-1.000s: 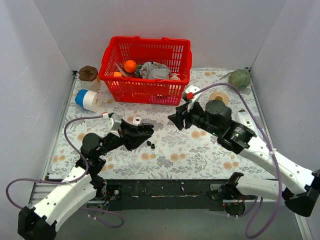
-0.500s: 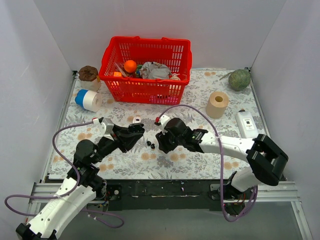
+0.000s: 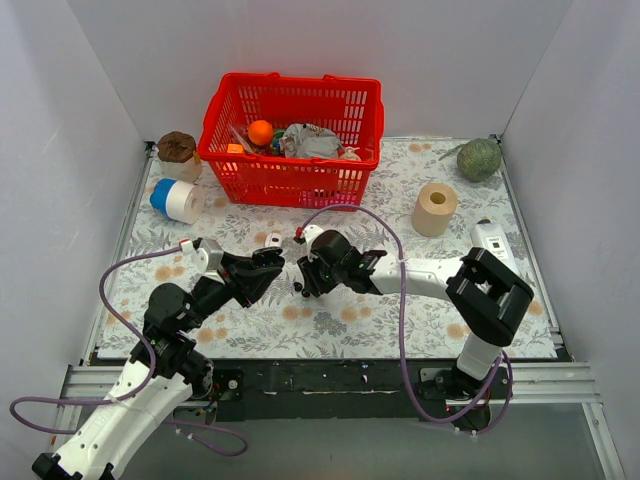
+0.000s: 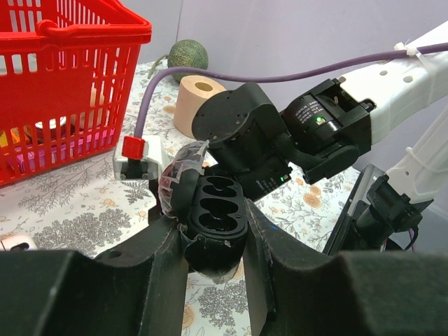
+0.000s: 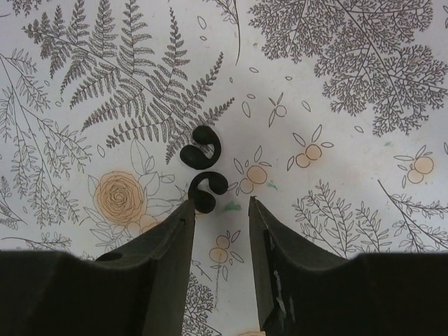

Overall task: Insert the wireless bluetooth earbuds into the charging case
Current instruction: Pick up the earbud from the center of the board.

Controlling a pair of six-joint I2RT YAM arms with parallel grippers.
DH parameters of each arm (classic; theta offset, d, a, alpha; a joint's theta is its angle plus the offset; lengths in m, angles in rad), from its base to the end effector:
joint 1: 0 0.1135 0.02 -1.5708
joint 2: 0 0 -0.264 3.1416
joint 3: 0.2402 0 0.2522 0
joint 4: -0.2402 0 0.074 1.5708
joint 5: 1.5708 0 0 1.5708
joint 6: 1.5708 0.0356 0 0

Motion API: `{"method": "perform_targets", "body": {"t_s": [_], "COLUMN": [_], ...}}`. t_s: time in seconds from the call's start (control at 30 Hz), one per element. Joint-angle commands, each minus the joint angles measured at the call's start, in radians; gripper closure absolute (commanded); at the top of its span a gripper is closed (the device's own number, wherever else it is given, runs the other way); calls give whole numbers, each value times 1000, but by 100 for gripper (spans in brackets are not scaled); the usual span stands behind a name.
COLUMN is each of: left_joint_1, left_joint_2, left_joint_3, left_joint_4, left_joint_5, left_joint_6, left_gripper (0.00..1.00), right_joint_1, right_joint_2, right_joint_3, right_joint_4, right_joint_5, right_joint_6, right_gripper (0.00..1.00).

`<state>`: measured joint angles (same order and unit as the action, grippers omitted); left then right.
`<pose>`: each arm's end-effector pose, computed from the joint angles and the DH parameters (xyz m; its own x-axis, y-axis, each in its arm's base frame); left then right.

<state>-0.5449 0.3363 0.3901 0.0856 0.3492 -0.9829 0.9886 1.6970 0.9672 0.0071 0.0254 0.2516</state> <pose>0.0951 -0.0719 0.2886 -0.5805 -0.5625 -0.5888 0.5297 0.2883 -0.7977 0.1976 0.2985 0.1843 -0.5575 -0.3942 -0.7306 -0.7080 0.6853 0.1705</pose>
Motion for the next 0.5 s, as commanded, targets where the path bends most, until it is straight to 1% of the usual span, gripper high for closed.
{"method": "perform_targets", "body": {"t_s": [0.0, 0.1, 0.17, 0.2, 0.3, 0.47], "left_joint_1": [3, 3, 3, 3, 3, 3], "left_joint_2": [-8, -11, -14, -19, -28, -25], "left_joint_3": [12, 9, 4, 3, -7, -7], "left_joint_4": [-12, -12, -12, -10, -3, -3], "left_joint_5": [-12, -16, -21, -19, -23, -12], "left_joint_6": [15, 15, 15, 13, 9, 3], "left_gripper": [100, 100, 100, 100, 100, 100], "right_joint_1": [-1, 2, 1, 4, 7, 12], "right_joint_2": [23, 12, -8, -11, -7, 24], "right_joint_3": [62, 57, 38, 34, 30, 31], "right_joint_4": [48, 59, 99, 108, 128, 126], "right_joint_5": [16, 4, -18, -62, -114, -150], "right_joint_6": [15, 24, 32, 43, 54, 69], "right_gripper": [57, 59, 59, 59, 59, 58]}}
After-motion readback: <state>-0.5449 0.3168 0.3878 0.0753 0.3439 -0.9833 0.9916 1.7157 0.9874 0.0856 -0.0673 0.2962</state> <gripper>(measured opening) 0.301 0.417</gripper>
